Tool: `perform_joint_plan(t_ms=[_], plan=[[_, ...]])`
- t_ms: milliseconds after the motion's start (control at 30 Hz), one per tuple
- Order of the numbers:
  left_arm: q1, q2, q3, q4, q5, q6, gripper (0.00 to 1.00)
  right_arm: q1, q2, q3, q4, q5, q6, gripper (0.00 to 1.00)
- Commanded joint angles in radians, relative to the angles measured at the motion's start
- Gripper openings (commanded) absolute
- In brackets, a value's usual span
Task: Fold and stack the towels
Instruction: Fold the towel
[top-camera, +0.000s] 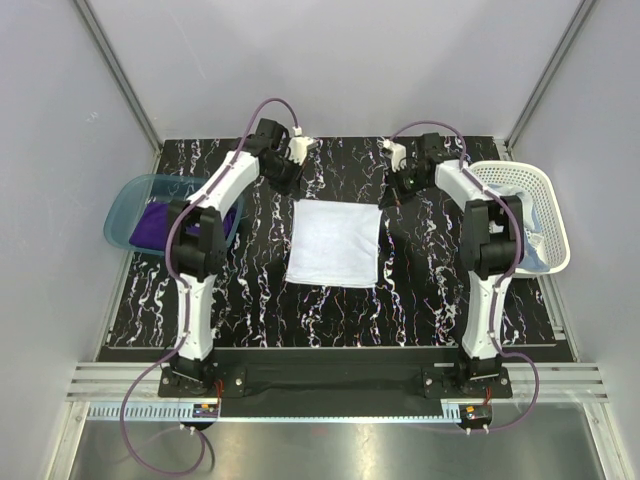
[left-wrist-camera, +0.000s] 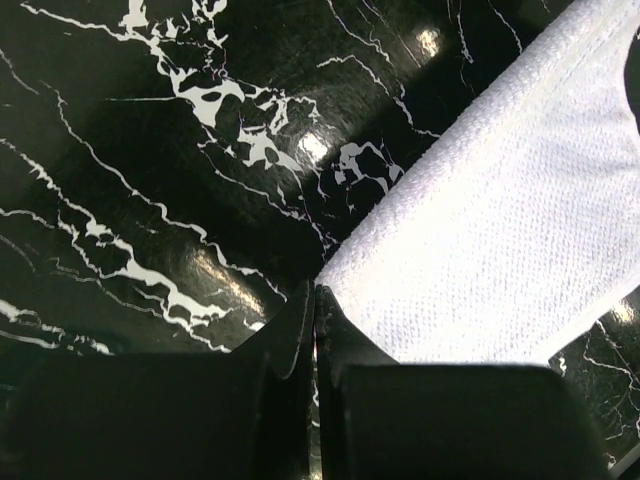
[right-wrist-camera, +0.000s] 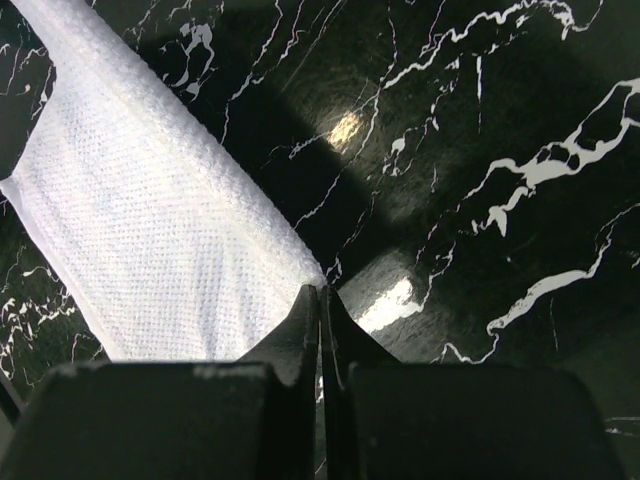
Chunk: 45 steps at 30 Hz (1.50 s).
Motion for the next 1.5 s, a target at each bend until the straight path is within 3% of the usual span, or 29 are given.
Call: perform_joint_plan(t_ms=[0,400,767,1100,1467], plan=[[-0.008,-0.08,-0.033,0.034,-0.06,0.012,0.0,-0.003,-0.107,-0.068,0.098,0.025,0.016,0.0],[-0.03,-0.215,-0.221,0.105,-0.166,-0.003,0.0,0.04,-0.32,-0.304,0.226,0.13,0.051,0.0],[-0.054,-0.39,-0.447,0.148,-0.162,-0.051,0.0,0.137,-0.483,-0.534,0.278,0.26,0.181,0.0],[-0.083,-0.52,-0.669,0.166,-0.119,-0.106,0.0,0.173,-0.601,-0.726,0.298,0.286,0.316,0.0],[-0.123,-0.6,-0.788,0.157,-0.099,-0.158,0.0,0.218,-0.65,-0.804,0.272,0.292,0.422,0.0]])
